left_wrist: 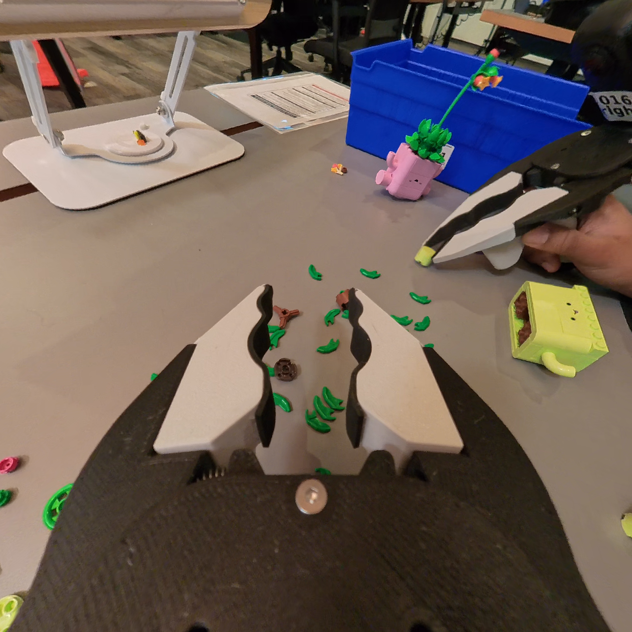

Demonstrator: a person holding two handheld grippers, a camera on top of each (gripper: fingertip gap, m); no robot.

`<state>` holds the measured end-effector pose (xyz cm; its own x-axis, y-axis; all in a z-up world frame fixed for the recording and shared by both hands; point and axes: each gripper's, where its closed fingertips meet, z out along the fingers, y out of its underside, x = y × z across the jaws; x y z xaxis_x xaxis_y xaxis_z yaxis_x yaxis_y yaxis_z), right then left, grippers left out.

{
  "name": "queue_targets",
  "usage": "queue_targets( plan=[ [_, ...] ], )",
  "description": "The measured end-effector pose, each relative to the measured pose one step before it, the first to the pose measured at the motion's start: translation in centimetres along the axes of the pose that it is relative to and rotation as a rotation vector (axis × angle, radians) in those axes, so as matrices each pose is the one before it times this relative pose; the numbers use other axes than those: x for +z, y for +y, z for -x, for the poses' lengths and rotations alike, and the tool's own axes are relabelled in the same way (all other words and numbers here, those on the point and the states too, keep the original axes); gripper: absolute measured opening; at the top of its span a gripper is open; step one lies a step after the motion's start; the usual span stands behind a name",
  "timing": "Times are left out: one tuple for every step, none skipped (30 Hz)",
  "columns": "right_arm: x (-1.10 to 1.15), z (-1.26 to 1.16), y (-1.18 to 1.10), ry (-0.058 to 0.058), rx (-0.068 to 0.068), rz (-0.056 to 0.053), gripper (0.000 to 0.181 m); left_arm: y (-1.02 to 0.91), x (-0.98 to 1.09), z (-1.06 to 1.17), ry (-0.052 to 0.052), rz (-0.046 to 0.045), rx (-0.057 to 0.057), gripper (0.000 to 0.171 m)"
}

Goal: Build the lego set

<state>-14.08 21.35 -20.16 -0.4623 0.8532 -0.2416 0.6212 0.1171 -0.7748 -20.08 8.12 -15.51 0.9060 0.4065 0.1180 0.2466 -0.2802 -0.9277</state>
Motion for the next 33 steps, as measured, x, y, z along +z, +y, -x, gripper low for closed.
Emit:
queue_targets(
  plan=[
    [-0.132, 0.026, -0.145, -0.0013, -0.001, -0.0122, 0.02, -0.065, -0.072, -0.229, 0.011, -0.00586, 0.0078, 0.043],
    [-0.139, 0.026, -0.165, 0.0009, -0.0031, -0.0134, 0.021, -0.079, -0.112, -0.326, 0.0192, -0.00761, 0.0028, 0.044],
    [-0.164, 0.034, -0.166, 0.0015, -0.0036, -0.0144, 0.022, -0.147, -0.118, -0.455, 0.027, -0.01163, -0.0088, 0.044],
    [-0.186, 0.078, -0.149, -0.0011, -0.0018, -0.0148, 0.023, -0.32, -0.096, -0.758, 0.0449, -0.01446, -0.0259, 0.044],
    [-0.234, 0.139, -0.143, -0.0049, 0.0003, -0.0168, 0.023, -0.403, -0.055, -1.146, 0.0649, -0.00941, -0.0447, 0.047],
    [-0.293, 0.166, -0.185, -0.0052, 0.0022, -0.0207, 0.023, -0.392, 0.016, -1.448, 0.0756, -0.00501, -0.0528, 0.051],
    [-0.353, 0.192, -0.176, -0.0072, 0.0046, -0.0231, 0.023, -0.244, 0.097, -1.539, 0.0716, -0.00227, -0.0494, 0.056],
    [-0.388, 0.215, -0.174, -0.0098, 0.0072, -0.0237, 0.023, -0.103, 0.194, -1.554, 0.0625, -0.00287, -0.0413, 0.06],
    [-0.408, 0.23, -0.177, -0.0115, 0.0087, -0.024, 0.023, -0.01, 0.283, -1.516, 0.0523, -0.00606, -0.0291, 0.063],
    [-0.414, 0.213, -0.184, -0.0119, 0.0091, -0.0248, 0.024, 0.144, 0.395, -1.362, 0.0397, -0.00003, -0.0193, 0.066],
    [-0.402, 0.188, -0.231, -0.0123, 0.0103, -0.0257, 0.024, 0.377, 0.528, -1.108, 0.0258, 0.01476, -0.0135, 0.07],
    [-0.377, 0.144, -0.257, -0.0132, 0.0128, -0.0261, 0.024, 0.571, 0.624, -0.89, 0.0147, 0.02958, -0.0076, 0.071],
    [-0.338, 0.094, -0.281, -0.015, 0.0163, -0.0258, 0.024, 0.638, 0.692, -0.694, 0.0052, 0.03517, 0.0032, 0.072],
    [-0.304, 0.037, -0.297, -0.0171, 0.0209, -0.0241, 0.025, 0.667, 0.727, -0.441, -0.0071, 0.03793, 0.0123, 0.072],
    [-0.262, -0.008, -0.278, -0.0197, 0.0264, -0.0216, 0.025, 0.647, 0.731, -0.285, -0.011, 0.03984, 0.0175, 0.072],
    [-0.243, 0.003, -0.257, -0.0235, 0.032, -0.0204, 0.026, 0.606, 0.738, -0.249, -0.0075, 0.03823, 0.0149, 0.073],
    [-0.263, 0.037, -0.265, -0.027, 0.0361, -0.0216, 0.027, 0.59, 0.737, -0.155, -0.0084, 0.0406, 0.007, 0.073],
    [-0.283, 0.108, -0.276, -0.0299, 0.0371, -0.0244, 0.028, 0.579, 0.707, -0.115, -0.0079, 0.04118, 0.0029, 0.073],
    [-0.311, 0.207, -0.292, -0.0324, 0.0337, -0.0269, 0.028, 0.591, 0.678, -0.035, -0.0114, 0.04093, 0.0041, 0.073],
    [-0.294, 0.279, -0.294, -0.0314, 0.0266, -0.0269, 0.03, 0.657, 0.632, 0.206, -0.0262, 0.04209, 0.0076, 0.073],
    [-0.243, 0.309, -0.257, -0.0272, 0.0173, -0.0237, 0.03, 0.682, 0.549, 0.339, -0.0362, 0.04047, 0.0138, 0.074],
    [-0.153, 0.293, -0.187, -0.0201, 0.007, -0.0166, 0.031, 0.643, 0.481, 0.243, -0.0326, 0.03625, 0.0174, 0.074],
    [-0.045, 0.22, -0.056, -0.01, -0.003, -0.0061, 0.031, 0.569, 0.385, 0.124, -0.0261, 0.03, 0.0153, 0.073],
    [0.054, 0.117, 0.077, -0.0001, -0.0083, 0.0039, 0.032, 0.479, 0.331, 0.034, -0.0211, 0.02306, 0.0114, 0.073],
    [0.148, 0.099, 0.161, 0.0019, -0.0099, 0.0105, 0.032, 0.388, 0.279, -0.036, -0.0155, 0.01715, 0.0083, 0.073],
    [0.184, 0.158, 0.203, -0.0012, -0.0095, 0.0126, 0.032, 0.332, 0.252, -0.081, -0.0101, 0.01341, 0.0039, 0.073],
    [0.192, 0.172, 0.186, -0.0034, -0.0069, 0.0107, 0.032, 0.231, 0.228, -0.09, -0.0068, 0.0088, 0.0002, 0.072],
    [0.158, 0.172, 0.129, -0.005, -0.0042, 0.0068, 0.032, 0.081, 0.208, -0.052, -0.0084, -0.00088, 0.0, 0.07],
    [0.097, 0.157, 0.064, -0.0066, -0.0018, 0.0025, 0.032, -0.019, 0.196, -0.019, -0.0087, -0.00806, -0.0006, 0.068],
    [0.047, 0.13, -0.004, -0.0067, 0.001, -0.0015, 0.032, -0.107, 0.198, 0.005, -0.0078, -0.01121, -0.0022, 0.067],
    [-0.012, 0.079, -0.057, -0.0056, 0.0027, -0.0044, 0.032, -0.176, 0.212, 0.004, -0.0073, -0.01433, -0.0031, 0.067],
    [-0.07, 0.033, -0.105, -0.0034, 0.0029, -0.0064, 0.032, -0.174, 0.193, -0.028, -0.0054, -0.01349, -0.0014, 0.067],
    [-0.111, -0.025, -0.142, -0.0014, 0.0025, -0.0088, 0.032, -0.094, 0.193, -0.012, -0.0066, -0.00723, -0.0015, 0.066]
  ],
)
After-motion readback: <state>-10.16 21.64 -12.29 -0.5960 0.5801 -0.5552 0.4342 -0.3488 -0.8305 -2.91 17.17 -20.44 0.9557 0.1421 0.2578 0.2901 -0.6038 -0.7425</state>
